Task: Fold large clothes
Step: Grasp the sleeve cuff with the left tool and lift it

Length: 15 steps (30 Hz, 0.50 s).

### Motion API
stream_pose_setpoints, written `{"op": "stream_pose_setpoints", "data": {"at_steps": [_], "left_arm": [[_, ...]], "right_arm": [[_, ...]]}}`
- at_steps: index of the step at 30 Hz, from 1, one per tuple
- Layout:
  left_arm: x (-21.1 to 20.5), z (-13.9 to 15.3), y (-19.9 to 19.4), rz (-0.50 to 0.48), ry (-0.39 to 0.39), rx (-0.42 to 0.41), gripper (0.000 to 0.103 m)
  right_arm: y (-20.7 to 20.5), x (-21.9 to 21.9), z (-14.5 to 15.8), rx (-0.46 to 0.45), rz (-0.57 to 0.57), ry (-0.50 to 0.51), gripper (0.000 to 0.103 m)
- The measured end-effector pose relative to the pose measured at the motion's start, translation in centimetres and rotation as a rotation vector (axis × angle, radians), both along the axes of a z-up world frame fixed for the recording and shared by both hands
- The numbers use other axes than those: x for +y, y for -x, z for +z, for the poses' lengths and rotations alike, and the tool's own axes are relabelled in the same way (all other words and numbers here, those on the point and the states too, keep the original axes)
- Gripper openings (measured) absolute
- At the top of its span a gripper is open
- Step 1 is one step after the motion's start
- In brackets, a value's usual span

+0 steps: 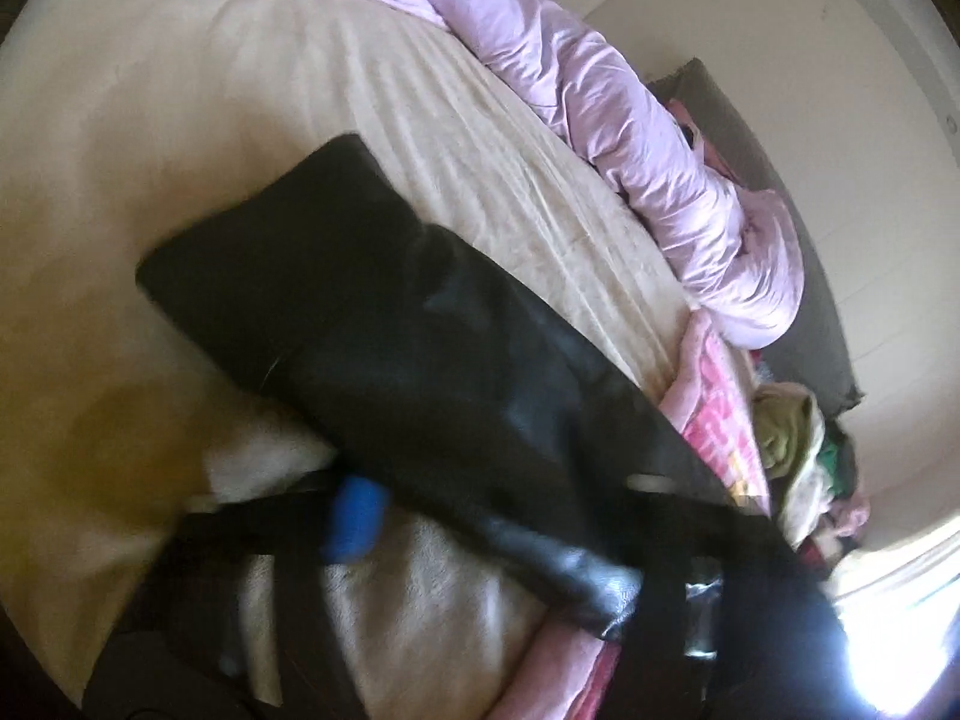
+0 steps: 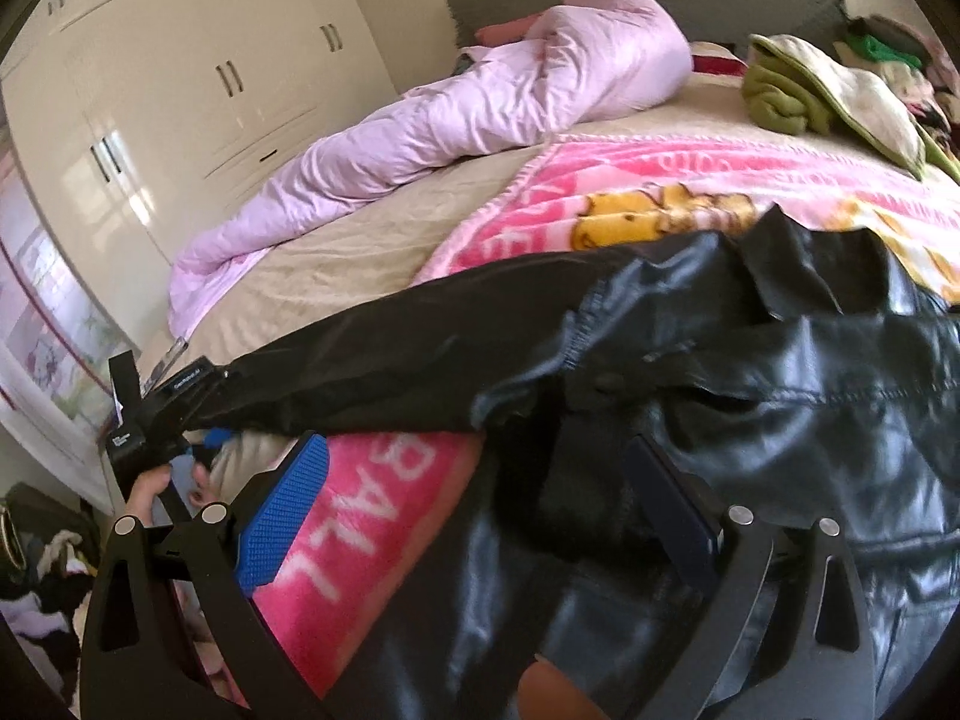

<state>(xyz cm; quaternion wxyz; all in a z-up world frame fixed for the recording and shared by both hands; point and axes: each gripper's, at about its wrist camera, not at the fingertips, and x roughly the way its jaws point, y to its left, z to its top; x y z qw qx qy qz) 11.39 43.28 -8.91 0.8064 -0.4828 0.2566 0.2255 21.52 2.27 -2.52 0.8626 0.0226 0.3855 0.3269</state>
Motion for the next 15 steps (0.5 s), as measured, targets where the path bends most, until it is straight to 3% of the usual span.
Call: {"op": "stream_pose_setpoints", "data": {"at_steps": [4, 15], "left_arm": [[-0.1, 0.9, 0.2, -0.006, 0.001, -0.04, 0.006], [-4.4, 9.7, 1.4, -0.06, -0.141, -0.254, 0.0]], "right_arm": [[0.2, -2.3, 0.0, -0.004, -0.044, -0.007, 0.099], [0.9, -9.7, 0.4, -0.005, -0.185, -0.022, 0.098]]}}
